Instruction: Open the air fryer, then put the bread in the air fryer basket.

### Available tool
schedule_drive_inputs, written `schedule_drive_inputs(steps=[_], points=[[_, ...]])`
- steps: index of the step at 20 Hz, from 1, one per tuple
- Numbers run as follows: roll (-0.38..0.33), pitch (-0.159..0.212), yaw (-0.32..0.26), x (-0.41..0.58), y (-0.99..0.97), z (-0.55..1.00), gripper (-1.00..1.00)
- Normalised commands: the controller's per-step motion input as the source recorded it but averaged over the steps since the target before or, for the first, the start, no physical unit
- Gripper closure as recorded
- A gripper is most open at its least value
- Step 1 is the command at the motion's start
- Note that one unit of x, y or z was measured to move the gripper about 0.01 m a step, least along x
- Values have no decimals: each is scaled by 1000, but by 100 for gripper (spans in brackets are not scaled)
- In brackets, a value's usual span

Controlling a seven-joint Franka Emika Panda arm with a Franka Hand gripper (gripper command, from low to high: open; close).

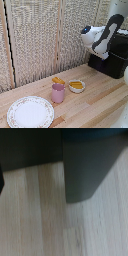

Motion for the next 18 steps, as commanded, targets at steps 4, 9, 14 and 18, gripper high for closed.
schedule_drive_inputs(steps=[4, 9, 14, 18], points=[[-109, 95, 166, -189, -439, 61, -100], [-47, 56, 162, -76, -478, 62, 100], [6, 0, 0, 31, -35, 0, 100], [60, 32, 27, 41, -1, 37, 100]])
